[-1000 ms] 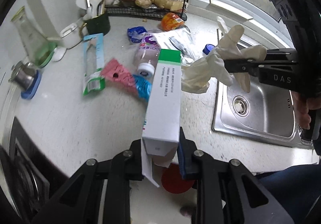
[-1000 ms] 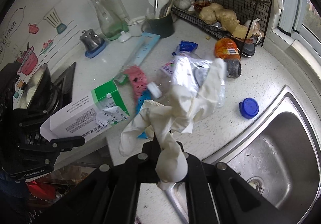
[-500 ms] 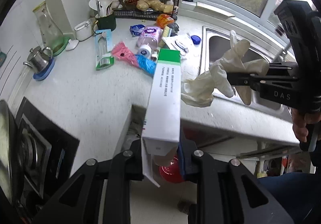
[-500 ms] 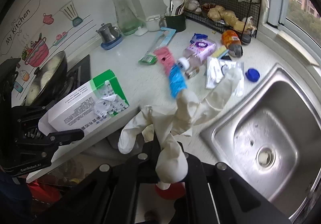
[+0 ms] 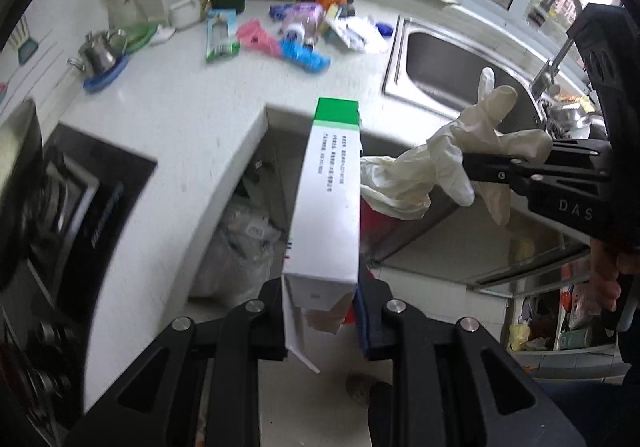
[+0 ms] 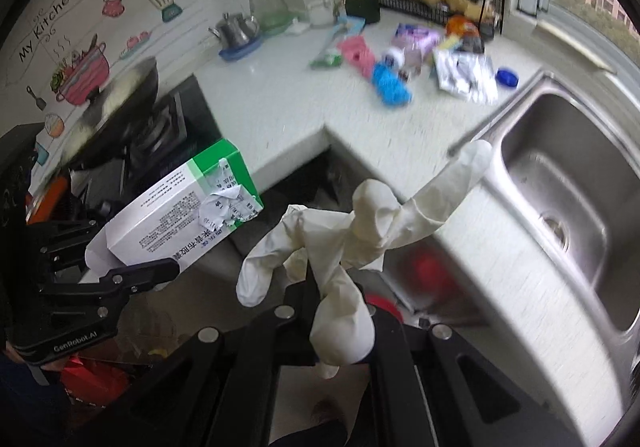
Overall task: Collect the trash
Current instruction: 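Carry the box and gloves down over the red bucket with both tools, then open the left tool over the bucket while the right tool releases the gloves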
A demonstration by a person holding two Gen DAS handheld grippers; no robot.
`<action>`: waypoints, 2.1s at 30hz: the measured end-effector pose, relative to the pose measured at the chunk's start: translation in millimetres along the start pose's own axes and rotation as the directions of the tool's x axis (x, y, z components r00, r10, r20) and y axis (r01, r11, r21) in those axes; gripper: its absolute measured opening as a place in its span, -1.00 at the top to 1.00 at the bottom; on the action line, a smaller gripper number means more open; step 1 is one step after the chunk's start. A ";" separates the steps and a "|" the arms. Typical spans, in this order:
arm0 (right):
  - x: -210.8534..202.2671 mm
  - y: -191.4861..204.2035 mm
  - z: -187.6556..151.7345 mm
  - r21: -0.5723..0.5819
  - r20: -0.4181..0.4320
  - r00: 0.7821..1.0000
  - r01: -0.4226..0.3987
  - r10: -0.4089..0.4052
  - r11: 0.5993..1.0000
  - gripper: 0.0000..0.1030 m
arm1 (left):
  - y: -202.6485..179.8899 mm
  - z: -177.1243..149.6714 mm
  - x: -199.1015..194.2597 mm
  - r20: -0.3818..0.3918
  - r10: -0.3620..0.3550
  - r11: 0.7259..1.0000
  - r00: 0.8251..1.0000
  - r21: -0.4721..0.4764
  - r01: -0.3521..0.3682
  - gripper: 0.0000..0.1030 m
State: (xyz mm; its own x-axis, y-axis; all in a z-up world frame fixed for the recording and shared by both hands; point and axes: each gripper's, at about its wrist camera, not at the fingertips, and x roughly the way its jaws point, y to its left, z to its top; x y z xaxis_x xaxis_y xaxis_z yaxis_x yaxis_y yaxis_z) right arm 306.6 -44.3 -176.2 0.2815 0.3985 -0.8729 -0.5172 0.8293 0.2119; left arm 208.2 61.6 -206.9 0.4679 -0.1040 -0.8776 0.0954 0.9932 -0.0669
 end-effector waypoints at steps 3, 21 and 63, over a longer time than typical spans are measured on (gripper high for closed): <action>17.0 5.3 -18.8 0.001 -0.007 1.000 0.006 -0.006 1.000 0.95 | 0.5 -22.5 17.6 -0.028 -0.004 0.999 1.000 -0.037 0.003 0.57; 159.8 -51.9 -99.9 0.062 -0.115 0.992 0.056 -0.049 0.996 0.95 | -3.7 -77.0 186.7 -0.155 0.011 0.995 0.988 -0.099 -0.027 0.57; 540.1 -175.1 -265.8 0.093 -0.351 0.935 0.079 -0.042 0.992 0.33 | -7.8 -234.7 626.5 -0.424 -0.092 0.977 0.901 -0.213 -0.001 0.41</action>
State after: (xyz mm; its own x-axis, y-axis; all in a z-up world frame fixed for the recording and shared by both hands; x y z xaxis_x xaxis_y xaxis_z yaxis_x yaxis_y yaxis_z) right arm 334.4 -78.4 -801.5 0.0012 0.2004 -0.9797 -0.4157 0.8912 0.1818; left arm 294.4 1.0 -867.6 0.0401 -0.1625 -0.9859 -0.0947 0.9816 -0.1657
